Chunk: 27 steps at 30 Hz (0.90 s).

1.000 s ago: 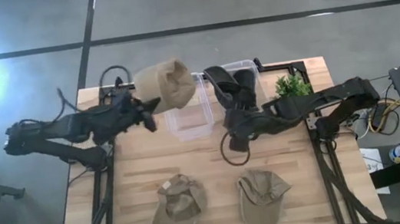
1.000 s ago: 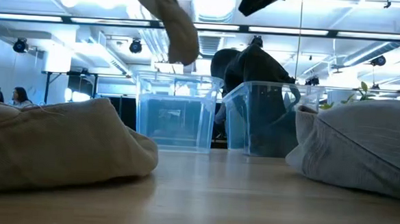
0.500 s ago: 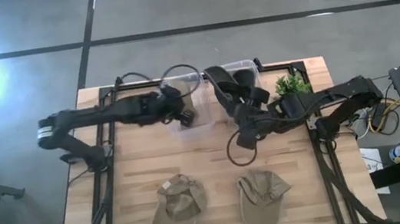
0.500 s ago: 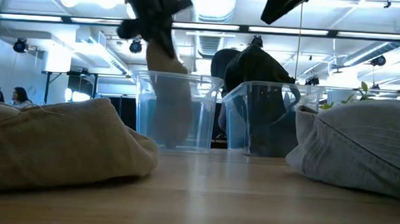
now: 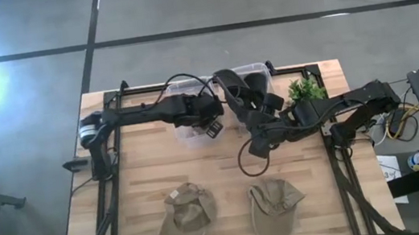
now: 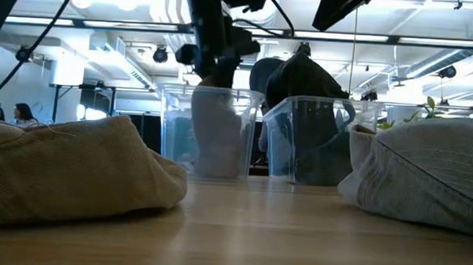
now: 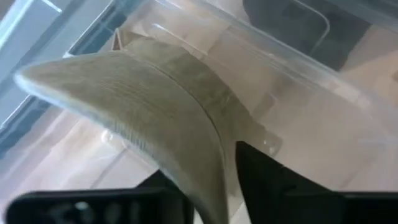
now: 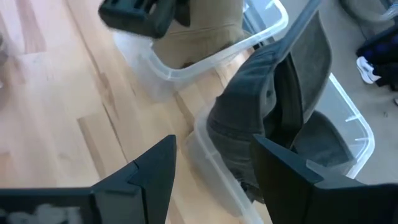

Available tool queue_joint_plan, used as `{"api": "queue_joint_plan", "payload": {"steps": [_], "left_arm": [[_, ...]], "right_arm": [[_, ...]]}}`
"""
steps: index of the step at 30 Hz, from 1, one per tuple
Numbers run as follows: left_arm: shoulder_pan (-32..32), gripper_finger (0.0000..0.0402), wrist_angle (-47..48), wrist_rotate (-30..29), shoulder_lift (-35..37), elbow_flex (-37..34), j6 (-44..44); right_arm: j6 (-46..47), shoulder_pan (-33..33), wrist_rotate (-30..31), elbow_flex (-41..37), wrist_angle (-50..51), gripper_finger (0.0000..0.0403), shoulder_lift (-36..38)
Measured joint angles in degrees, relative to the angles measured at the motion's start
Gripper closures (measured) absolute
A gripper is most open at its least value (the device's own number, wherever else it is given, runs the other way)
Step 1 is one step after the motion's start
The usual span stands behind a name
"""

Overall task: Pick & Place hat
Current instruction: Put the top brown cap into the left transparent bin, then put the left brown cap into the left transparent bin

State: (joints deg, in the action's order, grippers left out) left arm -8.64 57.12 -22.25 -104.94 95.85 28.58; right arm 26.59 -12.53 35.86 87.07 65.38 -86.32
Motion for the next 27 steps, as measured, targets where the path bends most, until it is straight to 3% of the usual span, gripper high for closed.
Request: {"api": "queue_joint_plan", "payload": {"steps": [7,16,19,22,27], "left_arm": [[2.7,0.0239,3.54,-5.07,4.37,2.06,-0.41],[4.45,0.0227,3.94,-5.71,16.58,1.21,-1.97],[5.98,0.0227,8.35,-1.5,21.0,0.46,-1.91],[9.23,0.0227,15.48,3.49,24.9,-2.4,4.02],[16.61,0.0227,15.93,9.95,30.86,-14.38,17.85]], "right_arm": [[-0.18,-0.86,-0.99,-0.24,0.21,0.0202,0.0],[-1.07,-0.83,-3.26,-0.29,0.18,0.0202,0.0],[-1.09,-0.82,-4.72,-0.31,0.03,0.0202,0.0],[-1.01,-0.83,-6.36,-0.37,-0.14,0.0202,0.0],[0.32,-0.78,-9.45,-1.19,-1.62,0.0202,0.0]]}}
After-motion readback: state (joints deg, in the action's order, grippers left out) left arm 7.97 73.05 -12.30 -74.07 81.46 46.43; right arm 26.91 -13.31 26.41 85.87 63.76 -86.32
